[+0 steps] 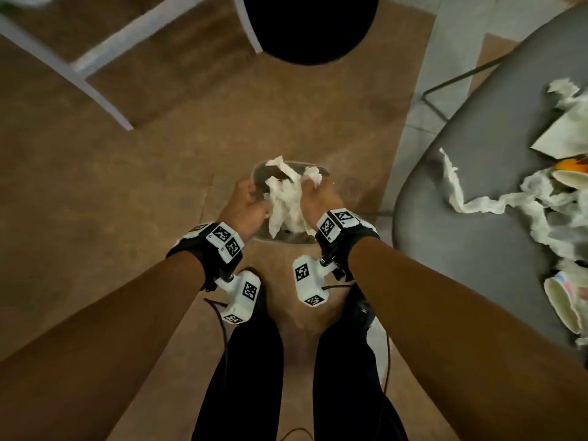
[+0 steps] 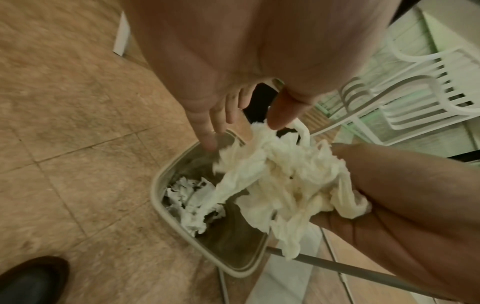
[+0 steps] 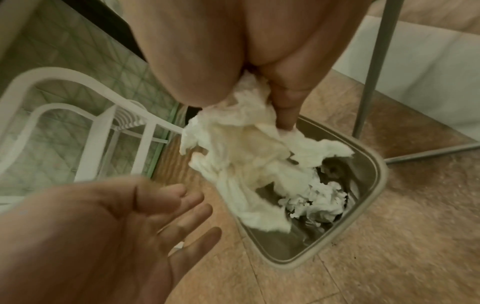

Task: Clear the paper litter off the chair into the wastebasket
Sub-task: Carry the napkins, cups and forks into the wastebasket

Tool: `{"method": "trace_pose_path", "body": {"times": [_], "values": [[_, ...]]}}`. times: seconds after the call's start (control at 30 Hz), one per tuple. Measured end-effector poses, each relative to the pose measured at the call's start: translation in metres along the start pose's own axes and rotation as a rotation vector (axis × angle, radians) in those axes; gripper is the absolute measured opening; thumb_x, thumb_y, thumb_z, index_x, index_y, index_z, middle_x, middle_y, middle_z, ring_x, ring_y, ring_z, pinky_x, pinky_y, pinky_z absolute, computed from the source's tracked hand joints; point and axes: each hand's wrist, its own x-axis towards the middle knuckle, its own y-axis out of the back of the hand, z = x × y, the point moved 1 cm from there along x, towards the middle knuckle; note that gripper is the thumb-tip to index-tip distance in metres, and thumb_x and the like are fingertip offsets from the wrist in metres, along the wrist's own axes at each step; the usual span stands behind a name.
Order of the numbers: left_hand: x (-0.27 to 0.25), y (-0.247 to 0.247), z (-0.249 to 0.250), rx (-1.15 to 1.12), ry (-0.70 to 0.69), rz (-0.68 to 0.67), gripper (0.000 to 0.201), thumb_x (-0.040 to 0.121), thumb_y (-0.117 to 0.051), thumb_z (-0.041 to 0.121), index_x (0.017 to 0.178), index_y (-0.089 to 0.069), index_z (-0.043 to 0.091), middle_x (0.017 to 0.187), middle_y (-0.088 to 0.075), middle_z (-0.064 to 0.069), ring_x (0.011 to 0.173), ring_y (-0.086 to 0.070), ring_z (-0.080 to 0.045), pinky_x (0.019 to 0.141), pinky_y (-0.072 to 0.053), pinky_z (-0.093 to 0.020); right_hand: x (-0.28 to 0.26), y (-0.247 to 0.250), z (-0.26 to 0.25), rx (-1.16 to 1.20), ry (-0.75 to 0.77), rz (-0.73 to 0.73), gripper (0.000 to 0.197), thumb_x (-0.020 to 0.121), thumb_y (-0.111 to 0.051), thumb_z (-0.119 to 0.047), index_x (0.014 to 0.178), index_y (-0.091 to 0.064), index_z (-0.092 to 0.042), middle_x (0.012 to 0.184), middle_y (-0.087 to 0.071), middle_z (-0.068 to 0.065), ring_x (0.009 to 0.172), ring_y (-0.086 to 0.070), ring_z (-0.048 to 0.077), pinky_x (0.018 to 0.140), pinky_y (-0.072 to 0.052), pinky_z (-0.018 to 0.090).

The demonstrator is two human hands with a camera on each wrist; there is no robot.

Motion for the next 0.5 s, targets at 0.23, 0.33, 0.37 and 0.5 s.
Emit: {"method": "trace_pose_path", "body": {"times": [0.23,0.33,0.37,0.5], "values": [[0.016,0.010,-0.036,0.248,0.013,0.036,0.037,0.094,-0.050,0.016,0.131,-0.055,0.018,0.130,-0.063,-0.004,0.118,-0.059,-0.025,0.103,-0.046,-0.040,0.022,-0.037,0.026,0.039,-0.022,-0.191,0.051,0.095,-0.043,-0.046,0.145,-0.043,-0.039,0.150,-0.048,0.003,0.133,-0.049,0.031,0.112,-0.040,0.046],[0.014,0.007,-0.033,0.244,0.024,0.041,0.031,0.093,-0.049,0.011,0.123,-0.057,0.011,0.125,-0.064,-0.013,0.112,-0.062,-0.033,0.099,-0.050,-0.046,0.017,-0.027,0.031,0.023,-0.029,-0.230,0.052,0.090,-0.047,-0.047,0.142,-0.046,-0.044,0.132,-0.056,0.000,0.118,-0.057,0.028,0.107,-0.046,0.047],[0.013,0.005,-0.031,0.230,0.023,0.042,0.027,0.093,-0.050,0.014,0.120,-0.057,0.012,0.122,-0.064,-0.014,0.109,-0.063,-0.035,0.097,-0.051,-0.048,0.017,-0.023,0.034,0.048,-0.031,-0.249,0.051,0.087,-0.048,-0.048,0.138,-0.050,-0.042,0.128,-0.058,0.000,0.116,-0.059,0.029,0.103,-0.050,0.049],[-0.012,-0.012,0.017,0.258,-0.036,0.029,0.019,0.091,-0.057,0.022,0.110,-0.058,0.021,0.113,-0.069,-0.011,0.099,-0.068,-0.030,0.094,-0.054,-0.045,-0.006,0.018,0.026,0.100,0.061,-0.242,0.027,0.090,-0.049,-0.037,0.109,-0.064,-0.026,0.108,-0.071,0.011,0.091,-0.070,0.029,0.087,-0.058,0.053]]}}
